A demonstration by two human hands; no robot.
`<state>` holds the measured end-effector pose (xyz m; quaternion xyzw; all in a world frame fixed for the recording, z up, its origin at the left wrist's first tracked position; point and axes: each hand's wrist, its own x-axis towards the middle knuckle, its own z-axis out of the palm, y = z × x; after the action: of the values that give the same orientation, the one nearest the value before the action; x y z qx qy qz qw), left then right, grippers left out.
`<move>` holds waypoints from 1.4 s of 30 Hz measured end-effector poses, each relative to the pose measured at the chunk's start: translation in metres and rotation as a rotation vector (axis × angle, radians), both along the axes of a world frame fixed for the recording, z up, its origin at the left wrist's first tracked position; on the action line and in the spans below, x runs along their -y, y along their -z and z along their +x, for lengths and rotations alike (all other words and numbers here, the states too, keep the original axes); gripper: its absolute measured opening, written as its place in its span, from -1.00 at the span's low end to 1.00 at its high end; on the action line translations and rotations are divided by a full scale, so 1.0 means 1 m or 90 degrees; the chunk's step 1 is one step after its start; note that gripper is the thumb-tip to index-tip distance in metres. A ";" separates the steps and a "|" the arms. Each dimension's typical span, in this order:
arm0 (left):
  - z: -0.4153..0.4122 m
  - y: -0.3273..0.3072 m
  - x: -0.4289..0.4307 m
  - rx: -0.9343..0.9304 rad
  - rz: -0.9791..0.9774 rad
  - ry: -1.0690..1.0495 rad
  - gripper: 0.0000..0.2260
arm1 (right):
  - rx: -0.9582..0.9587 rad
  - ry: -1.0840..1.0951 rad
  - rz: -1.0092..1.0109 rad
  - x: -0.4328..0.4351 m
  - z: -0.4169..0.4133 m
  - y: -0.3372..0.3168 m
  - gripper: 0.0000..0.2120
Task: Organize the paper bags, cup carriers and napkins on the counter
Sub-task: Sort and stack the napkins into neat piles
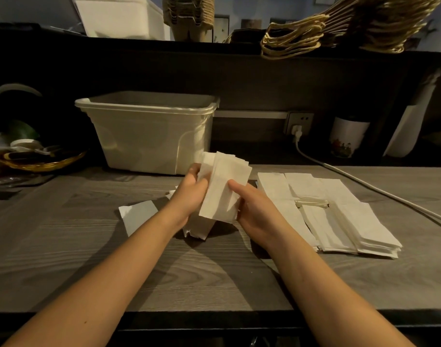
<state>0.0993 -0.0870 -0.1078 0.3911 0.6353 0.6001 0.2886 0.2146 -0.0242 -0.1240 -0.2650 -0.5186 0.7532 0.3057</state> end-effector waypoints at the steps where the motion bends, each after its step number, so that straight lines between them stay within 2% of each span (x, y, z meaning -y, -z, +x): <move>1: 0.002 0.003 -0.002 0.002 0.007 0.004 -0.84 | 0.001 0.002 0.007 0.000 -0.001 0.001 -0.95; 7: 0.012 0.009 -0.005 0.040 0.080 -0.016 -0.72 | -0.012 0.057 0.156 0.002 -0.004 0.009 -0.80; 10: 0.016 0.012 -0.006 -0.038 0.062 -0.004 -0.67 | 0.027 0.152 0.262 0.002 -0.005 0.009 -0.66; 13: 0.019 0.014 -0.007 -0.063 0.084 0.014 -0.68 | 0.029 0.194 0.263 0.000 -0.003 0.008 -0.51; 18: 0.021 0.016 -0.005 -0.075 0.111 0.051 -0.71 | 0.116 0.191 0.365 0.002 -0.002 0.006 -0.65; 26: 0.024 0.022 -0.006 -0.017 0.153 0.041 -0.67 | 0.085 0.160 0.216 0.009 -0.005 0.011 -0.66; 30: 0.027 0.023 -0.006 -0.037 0.181 0.044 -0.70 | 0.094 0.183 0.248 0.011 -0.009 0.014 -0.67; 33: 0.028 0.021 -0.005 -0.063 0.213 0.053 -0.70 | 0.039 0.217 0.246 0.009 -0.004 0.009 -0.66; 36: 0.025 0.018 -0.004 -0.033 0.201 0.057 -0.64 | -0.111 0.241 0.115 0.002 0.004 0.000 -0.73; 38: 0.027 0.019 -0.004 0.091 0.190 0.080 -0.64 | -0.220 0.228 -0.018 -0.001 0.005 -0.004 -0.75; 40: 0.030 0.021 -0.006 0.187 0.180 0.101 -0.69 | -0.291 0.190 -0.127 -0.003 0.003 -0.003 -0.67; 42: 0.034 0.022 -0.008 0.215 0.172 0.107 -0.67 | -0.324 0.171 -0.193 -0.005 0.001 0.002 -0.60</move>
<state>0.1329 -0.0785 -0.1303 0.3716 0.4569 0.7106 0.3849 0.2153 -0.0192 -0.1258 -0.1766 -0.2677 0.8167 0.4798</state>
